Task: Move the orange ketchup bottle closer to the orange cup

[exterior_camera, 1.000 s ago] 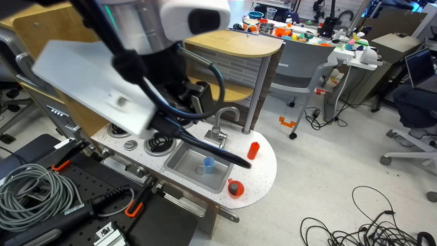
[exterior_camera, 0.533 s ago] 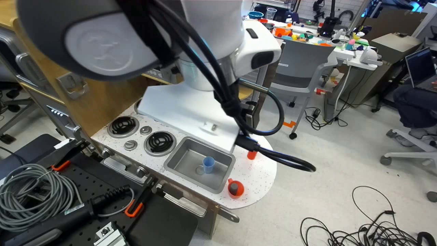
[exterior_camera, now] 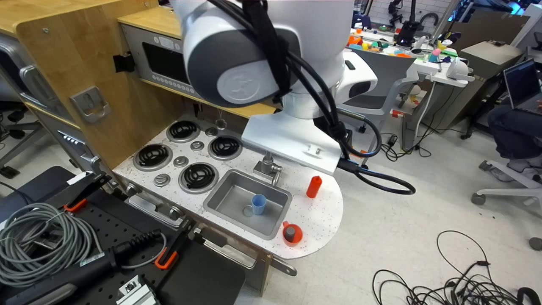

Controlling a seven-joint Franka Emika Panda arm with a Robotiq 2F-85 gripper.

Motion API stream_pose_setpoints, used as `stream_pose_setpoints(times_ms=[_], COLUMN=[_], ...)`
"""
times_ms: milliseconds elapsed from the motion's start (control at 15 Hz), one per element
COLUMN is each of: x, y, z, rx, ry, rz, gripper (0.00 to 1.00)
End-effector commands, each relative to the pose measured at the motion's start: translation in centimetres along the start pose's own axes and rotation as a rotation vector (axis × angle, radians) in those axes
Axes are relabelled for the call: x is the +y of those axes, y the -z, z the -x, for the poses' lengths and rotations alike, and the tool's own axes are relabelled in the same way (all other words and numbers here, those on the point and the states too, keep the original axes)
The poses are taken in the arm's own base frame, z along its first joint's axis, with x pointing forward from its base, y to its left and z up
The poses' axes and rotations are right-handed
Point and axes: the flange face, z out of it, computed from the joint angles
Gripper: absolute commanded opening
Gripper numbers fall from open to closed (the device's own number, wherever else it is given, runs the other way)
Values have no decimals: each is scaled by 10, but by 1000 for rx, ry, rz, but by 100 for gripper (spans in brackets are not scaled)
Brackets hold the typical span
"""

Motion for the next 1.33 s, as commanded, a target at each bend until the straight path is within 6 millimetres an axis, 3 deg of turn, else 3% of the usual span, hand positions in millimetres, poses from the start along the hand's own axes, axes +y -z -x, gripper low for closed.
stream_pose_setpoints(times_ms=[0,667,1267], x=[17,33,32], y=[-36,-107,-156], z=[-29,-67,-81], rx=[-12,-79,-227], ry=[-15,-96,-112], rz=[18,31,-54], gripper=[100,100,100])
